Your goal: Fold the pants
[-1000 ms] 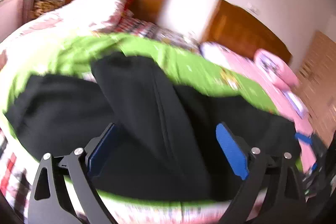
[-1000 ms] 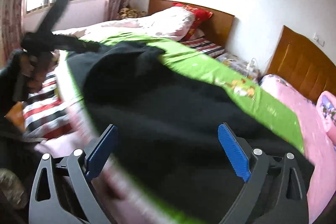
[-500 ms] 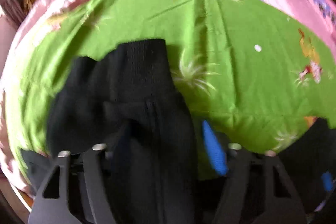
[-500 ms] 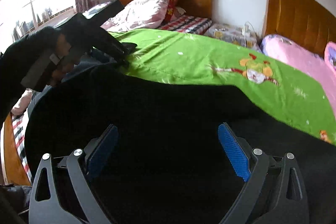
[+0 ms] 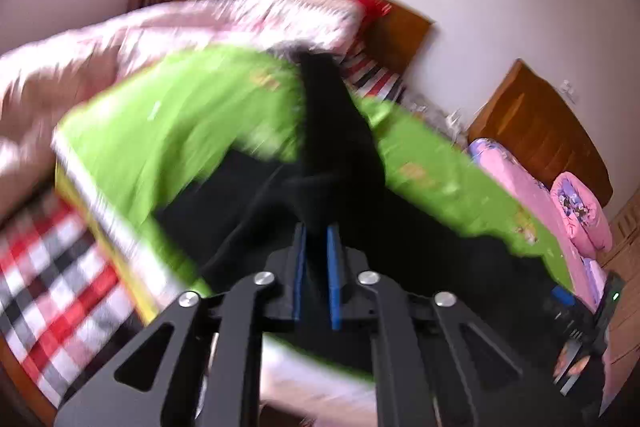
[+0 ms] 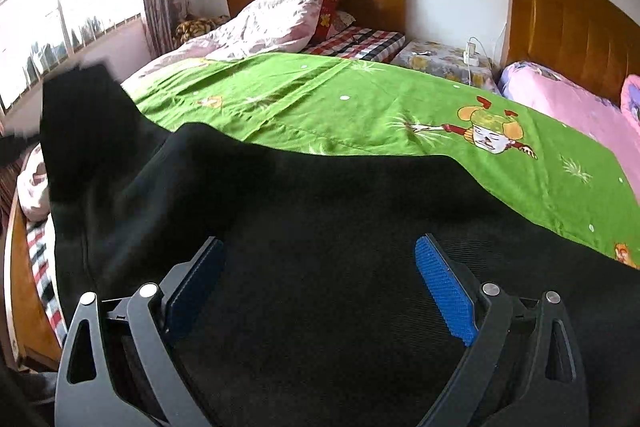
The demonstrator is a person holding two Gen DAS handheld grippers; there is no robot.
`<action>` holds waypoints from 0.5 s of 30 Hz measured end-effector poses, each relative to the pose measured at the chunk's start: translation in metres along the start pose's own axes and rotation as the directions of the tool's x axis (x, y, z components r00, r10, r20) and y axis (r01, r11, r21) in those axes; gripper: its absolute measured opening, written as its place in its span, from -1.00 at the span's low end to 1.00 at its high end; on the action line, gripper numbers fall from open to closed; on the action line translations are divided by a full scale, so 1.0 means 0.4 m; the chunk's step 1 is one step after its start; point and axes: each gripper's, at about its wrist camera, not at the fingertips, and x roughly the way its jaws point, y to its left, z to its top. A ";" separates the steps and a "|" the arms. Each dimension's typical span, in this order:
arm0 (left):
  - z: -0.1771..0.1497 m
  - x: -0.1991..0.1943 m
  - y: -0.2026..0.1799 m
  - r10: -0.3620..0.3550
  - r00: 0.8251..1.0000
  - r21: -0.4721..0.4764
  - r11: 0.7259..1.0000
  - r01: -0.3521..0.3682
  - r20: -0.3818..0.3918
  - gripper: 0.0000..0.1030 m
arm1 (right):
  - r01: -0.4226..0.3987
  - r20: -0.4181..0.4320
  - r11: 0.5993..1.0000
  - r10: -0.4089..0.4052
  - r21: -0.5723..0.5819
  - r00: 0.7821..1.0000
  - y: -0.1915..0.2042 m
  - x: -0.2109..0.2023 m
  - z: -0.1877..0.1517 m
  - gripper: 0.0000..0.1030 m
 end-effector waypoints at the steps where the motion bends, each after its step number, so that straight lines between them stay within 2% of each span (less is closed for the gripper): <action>1: -0.015 0.023 0.047 -0.032 0.999 -0.034 0.999 0.031 -0.019 -0.38 | 0.004 -0.005 1.000 -0.004 -0.006 1.000 0.003 0.002 0.001 0.79; 2: -0.032 0.054 0.092 -0.080 0.996 -0.084 0.994 0.076 -0.047 -0.33 | 0.012 -0.001 1.000 -0.012 -0.009 1.000 0.006 -0.001 0.000 0.79; 4: -0.045 0.087 0.107 -0.136 0.990 -0.111 0.985 0.132 -0.033 -0.29 | 0.022 0.022 0.999 -0.022 -0.023 1.000 0.014 -0.014 0.000 0.79; 6: -0.046 0.092 0.101 -0.175 0.984 -0.105 0.979 0.176 0.016 0.00 | 0.024 0.043 0.999 -0.022 -0.048 0.999 0.034 -0.030 0.003 0.79; 7: -0.044 0.097 0.091 -0.191 0.981 -0.108 0.975 0.193 0.030 0.07 | 0.014 0.048 0.998 -0.011 -0.056 0.999 0.048 -0.036 0.009 0.79; 8: -0.039 0.102 0.082 -0.195 0.980 -0.116 0.973 0.199 0.043 0.14 | -0.020 0.056 0.998 0.024 -0.064 0.998 0.072 -0.041 0.022 0.79; 10: -0.040 0.101 0.080 -0.174 0.983 -0.143 0.973 0.181 0.056 0.15 | -0.078 0.068 0.992 0.085 -0.095 0.994 0.124 -0.043 0.053 0.78; 12: -0.049 0.090 0.096 -0.178 0.980 -0.208 0.959 0.194 0.092 0.27 | -0.135 0.077 0.976 0.149 -0.169 0.986 0.211 -0.027 0.103 0.78; 14: -0.068 0.052 0.119 -0.197 0.965 -0.278 0.930 0.240 0.172 0.32 | -0.218 0.057 0.943 0.239 -0.253 0.969 0.313 0.009 0.156 0.77; 15: -0.072 0.042 0.127 -0.200 0.962 -0.284 0.926 0.248 0.188 0.34 | -0.238 0.046 0.931 0.261 -0.276 0.964 0.343 0.023 0.171 0.76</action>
